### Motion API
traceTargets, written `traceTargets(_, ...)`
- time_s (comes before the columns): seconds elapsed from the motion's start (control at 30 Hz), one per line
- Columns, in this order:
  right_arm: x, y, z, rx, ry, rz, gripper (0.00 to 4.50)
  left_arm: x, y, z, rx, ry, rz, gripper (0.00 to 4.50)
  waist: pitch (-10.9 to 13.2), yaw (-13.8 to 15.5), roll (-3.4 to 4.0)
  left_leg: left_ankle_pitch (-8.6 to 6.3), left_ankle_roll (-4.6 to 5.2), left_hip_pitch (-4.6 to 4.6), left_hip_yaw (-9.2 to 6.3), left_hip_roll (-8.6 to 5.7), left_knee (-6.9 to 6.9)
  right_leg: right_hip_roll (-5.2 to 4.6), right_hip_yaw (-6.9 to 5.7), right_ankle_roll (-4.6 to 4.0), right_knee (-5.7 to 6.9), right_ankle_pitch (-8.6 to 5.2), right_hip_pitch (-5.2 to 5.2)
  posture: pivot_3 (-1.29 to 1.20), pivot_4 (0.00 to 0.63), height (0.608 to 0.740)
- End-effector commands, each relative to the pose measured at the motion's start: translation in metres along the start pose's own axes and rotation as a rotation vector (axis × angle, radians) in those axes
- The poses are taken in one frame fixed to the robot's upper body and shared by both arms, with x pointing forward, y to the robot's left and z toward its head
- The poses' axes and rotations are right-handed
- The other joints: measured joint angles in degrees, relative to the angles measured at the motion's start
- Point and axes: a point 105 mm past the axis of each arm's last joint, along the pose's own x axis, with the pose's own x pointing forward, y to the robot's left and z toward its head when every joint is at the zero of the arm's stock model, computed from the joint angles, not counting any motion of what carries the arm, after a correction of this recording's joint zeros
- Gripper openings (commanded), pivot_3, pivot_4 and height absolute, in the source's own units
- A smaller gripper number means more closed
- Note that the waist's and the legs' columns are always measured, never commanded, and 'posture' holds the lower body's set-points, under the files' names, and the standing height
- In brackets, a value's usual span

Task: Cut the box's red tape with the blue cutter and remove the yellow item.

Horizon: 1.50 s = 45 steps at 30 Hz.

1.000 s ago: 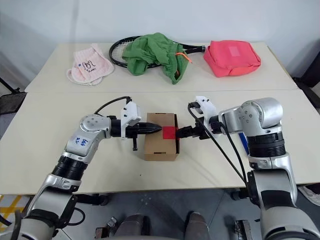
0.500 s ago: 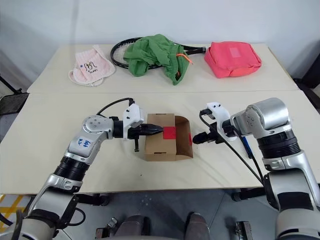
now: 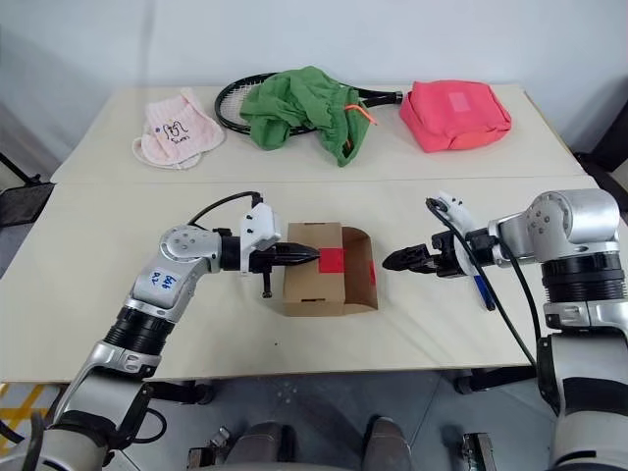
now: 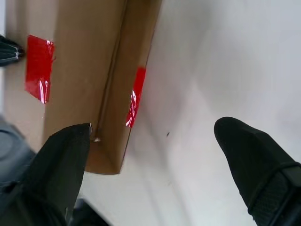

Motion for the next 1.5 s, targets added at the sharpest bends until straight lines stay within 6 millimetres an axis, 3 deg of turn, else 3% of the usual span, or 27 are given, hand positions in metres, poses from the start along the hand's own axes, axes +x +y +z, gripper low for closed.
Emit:
traceTargets(0.03,0.004,0.008,0.01,0.037,-0.044,0.094,4.47,0.002,-0.004,-0.009,-0.021,0.043,-0.022,0.0,0.0,0.0,0.0,0.0,0.0,0.0,0.0,0.0,0.0,0.0,0.0,0.0,0.0,0.0,0.0,0.0,0.15,0.74)
traceTargets(0.3,0.032,0.015,0.005,0.067,-0.007,0.183,4.47,-0.003,-0.007,-0.01,-0.029,0.057,-0.022,0.0,0.0,-0.1,0.0,0.0,0.0,0.0,0.0,0.0,0.0,0.0,0.0,0.0,0.02,0.0,-0.01,0.0,0.15,0.74)
traceTargets(0.5,0.042,0.016,0.004,0.071,-0.014,0.206,2.54,-0.005,-0.007,-0.01,-0.028,0.067,-0.02,0.0,0.0,-0.2,0.01,0.0,-0.01,0.0,0.0,0.0,-0.04,0.0,0.0,0.0,0.05,0.0,-0.05,0.0,0.15,0.74)
traceTargets(0.9,0.066,0.022,-0.007,0.065,0.037,0.232,2.54,-0.002,-0.007,-0.008,-0.028,0.06,-0.018,0.0,0.0,-0.2,0.01,0.0,-0.01,0.01,0.0,0.0,-0.03,0.0,0.0,0.0,0.07,0.0,-0.05,0.0,0.15,0.74)
traceTargets(1.03,0.07,0.026,-0.01,0.06,0.049,0.248,1.68,-0.003,-0.007,-0.008,-0.029,0.061,-0.015,0.0,0.0,-0.2,0.01,0.0,-0.01,0.02,0.0,0.0,-0.03,0.0,0.0,0.0,0.07,0.0,-0.04,0.0,0.15,0.74)
traceTargets(1.17,0.07,0.031,-0.007,0.045,0.042,0.263,0.2,-0.002,-0.006,-0.008,-0.03,0.06,-0.009,0.0,0.0,-0.2,0.02,0.0,-0.01,0.01,0.0,0.0,-0.03,0.0,0.0,0.0,0.07,0.0,-0.04,0.0,0.15,0.74)
traceTargets(1.2,0.069,0.032,-0.006,0.043,0.036,0.268,0.01,-0.002,-0.006,-0.008,-0.03,0.06,-0.008,0.0,0.0,-0.2,0.01,0.0,-0.01,0.03,0.0,0.0,-0.02,0.0,0.0,0.0,0.08,0.0,-0.03,0.0,0.15,0.74)
traceTargets(1.5,0.037,0.036,0.014,-0.009,-0.023,0.201,0.01,0.0,0.001,-0.011,-0.047,0.047,0.048,0.0,0.0,0.1,0.03,0.0,-0.01,-0.01,-0.01,0.0,0.0,0.0,0.0,0.0,0.07,0.0,-0.03,0.0,0.15,0.74)
